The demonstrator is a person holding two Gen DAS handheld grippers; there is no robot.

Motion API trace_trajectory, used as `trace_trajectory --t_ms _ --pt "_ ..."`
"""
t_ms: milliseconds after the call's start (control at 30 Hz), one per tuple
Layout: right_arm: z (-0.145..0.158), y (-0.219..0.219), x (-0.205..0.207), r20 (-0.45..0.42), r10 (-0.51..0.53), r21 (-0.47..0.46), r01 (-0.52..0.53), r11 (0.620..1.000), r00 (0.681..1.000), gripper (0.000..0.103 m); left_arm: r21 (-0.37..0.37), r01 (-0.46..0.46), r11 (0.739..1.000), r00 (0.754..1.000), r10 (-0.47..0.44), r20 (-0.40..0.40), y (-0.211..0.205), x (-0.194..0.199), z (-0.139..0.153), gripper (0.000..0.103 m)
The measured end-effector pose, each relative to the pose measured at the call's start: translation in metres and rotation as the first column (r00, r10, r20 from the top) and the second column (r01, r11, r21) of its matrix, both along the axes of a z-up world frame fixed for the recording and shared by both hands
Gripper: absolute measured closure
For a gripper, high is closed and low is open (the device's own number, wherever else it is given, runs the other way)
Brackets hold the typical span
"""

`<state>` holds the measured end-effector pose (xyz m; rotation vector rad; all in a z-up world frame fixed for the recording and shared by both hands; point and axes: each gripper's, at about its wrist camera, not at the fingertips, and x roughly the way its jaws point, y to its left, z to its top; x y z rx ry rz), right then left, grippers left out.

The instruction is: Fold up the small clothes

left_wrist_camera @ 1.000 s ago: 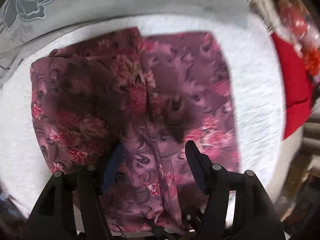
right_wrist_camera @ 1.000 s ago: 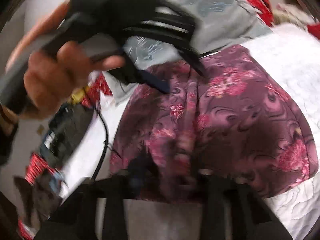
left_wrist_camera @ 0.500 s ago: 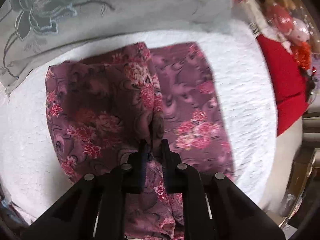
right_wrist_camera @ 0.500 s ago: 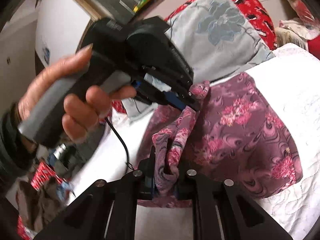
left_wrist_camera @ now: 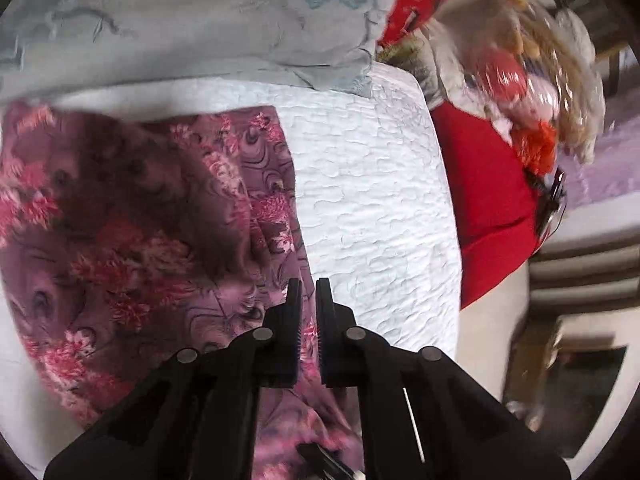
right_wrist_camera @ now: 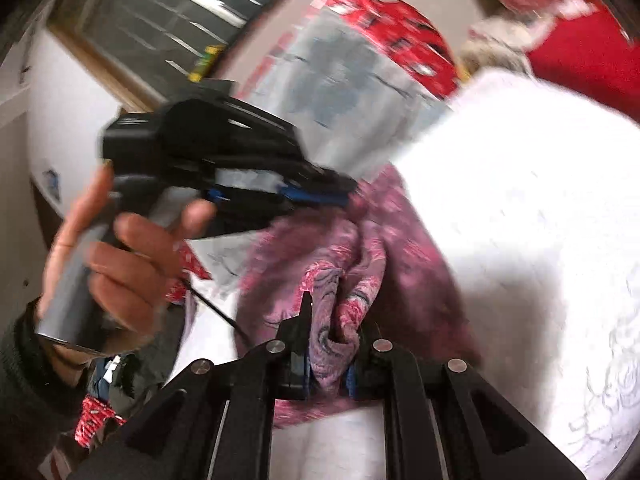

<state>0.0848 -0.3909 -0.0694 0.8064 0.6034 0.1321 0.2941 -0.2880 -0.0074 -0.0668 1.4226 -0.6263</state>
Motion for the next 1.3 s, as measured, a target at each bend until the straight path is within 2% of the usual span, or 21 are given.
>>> trace_trajectory --t_ms 67,133,167,200,267,300,333,400,467,533,633,667,700,733,833,900,967,1033,1133,1200,1300 --pt "-0.020 -0.006 0.003 -0.077 0.020 0.057 -0.016 0.998 0.997 0.091 -0.047 -0.045 0.998 0.999 0.045 -0.010 0.021 0.001 0.006 0.098" --pt "-0.021 -0.010 0.002 -0.098 0.025 0.052 -0.020 0.998 0.995 0.087 -0.107 -0.086 0.991 0.996 0.085 -0.010 0.051 0.010 0.015 0.095" --pt "-0.013 -0.012 0.001 -0.087 0.020 0.024 -0.018 1.000 0.996 0.084 -0.133 -0.103 0.986 0.995 0.104 -0.003 0.066 0.012 0.020 0.087" --pt "-0.002 -0.015 0.000 -0.070 0.000 -0.006 -0.001 1.000 0.998 0.081 -0.150 -0.124 0.981 0.992 0.127 0.010 0.080 0.013 0.025 0.071" --pt "0.015 -0.025 0.005 -0.015 -0.017 -0.008 0.017 1.000 1.000 0.077 -0.144 -0.195 0.970 0.976 0.207 0.075 0.122 0.015 0.034 0.046" --pt "0.022 -0.028 0.010 0.005 -0.018 -0.002 0.018 1.000 1.000 0.071 -0.134 -0.227 0.965 0.965 0.241 0.102 0.138 0.014 0.035 0.043" --pt "0.028 -0.031 0.023 0.017 -0.006 0.007 0.006 1.000 1.000 0.062 -0.120 -0.266 0.957 0.950 0.281 0.133 0.160 0.012 0.034 0.043" --pt "0.034 -0.032 0.060 0.014 0.043 0.007 -0.043 0.999 0.999 0.055 -0.124 -0.311 0.942 0.935 0.327 0.141 0.188 0.009 0.025 0.043" --pt "0.033 -0.026 0.096 -0.021 0.081 -0.016 -0.082 0.997 0.996 0.055 -0.163 -0.348 0.923 0.925 0.366 0.101 0.210 0.006 0.010 0.043" --pt "0.026 -0.016 0.134 -0.081 0.118 -0.042 -0.122 0.992 0.990 0.055 -0.189 -0.362 0.913 0.926 0.375 0.037 0.220 0.005 -0.010 0.043" --pt "0.013 -0.003 0.169 -0.190 0.079 -0.145 -0.107 0.984 0.979 0.055 -0.223 -0.360 0.906 0.930 0.367 -0.012 0.219 0.006 -0.026 0.043" --pt "0.008 -0.001 0.175 -0.194 0.103 -0.122 -0.128 0.984 0.976 0.055 -0.235 -0.351 0.906 0.934 0.358 -0.014 0.218 0.006 -0.028 0.043" --pt "0.009 0.001 0.178 -0.187 0.123 -0.117 -0.146 0.982 0.975 0.068 -0.240 -0.336 0.911 0.938 0.346 0.001 0.215 0.007 -0.026 0.043" --pt "0.015 0.004 0.179 -0.167 0.147 -0.139 -0.171 0.975 0.975 0.093 -0.240 -0.324 0.915 0.941 0.339 0.021 0.214 0.007 -0.024 0.043" --pt "0.045 0.007 0.171 -0.067 0.188 -0.219 -0.198 0.956 0.980 0.093 -0.228 -0.303 0.925 0.933 0.336 0.125 0.213 0.001 -0.010 0.043" --pt "0.056 0.002 0.172 -0.045 0.168 -0.258 -0.174 0.950 0.985 0.094 -0.225 -0.301 0.926 0.923 0.343 0.176 0.214 -0.002 -0.009 0.043" --pt "0.050 -0.004 0.183 -0.086 0.121 -0.298 -0.141 0.944 0.989 0.094 -0.212 -0.296 0.932 0.916 0.340 0.215 0.210 -0.001 -0.014 0.043" --pt "0.032 -0.010 0.196 -0.162 0.088 -0.305 -0.135 0.943 0.983 0.094 -0.174 -0.287 0.942 0.912 0.325 0.251 0.205 0.001 -0.021 0.043" --pt "0.007 -0.009 0.211 -0.248 0.073 -0.318 -0.153 0.936 0.966 0.094 -0.132 -0.276 0.952 0.920 0.301 0.252 0.199 0.009 -0.032 0.043" --pt "0.007 -0.009 0.211 -0.257 0.067 -0.315 -0.149 0.937 0.964 0.093 -0.129 -0.282 0.951 0.920 0.306 0.244 0.203 0.007 -0.038 0.043" --pt "0.017 -0.009 0.210 -0.274 0.069 -0.300 -0.154 0.941 0.959 0.085 -0.108 -0.274 0.956 0.919 0.293 0.263 0.202 0.007 -0.039 0.042"
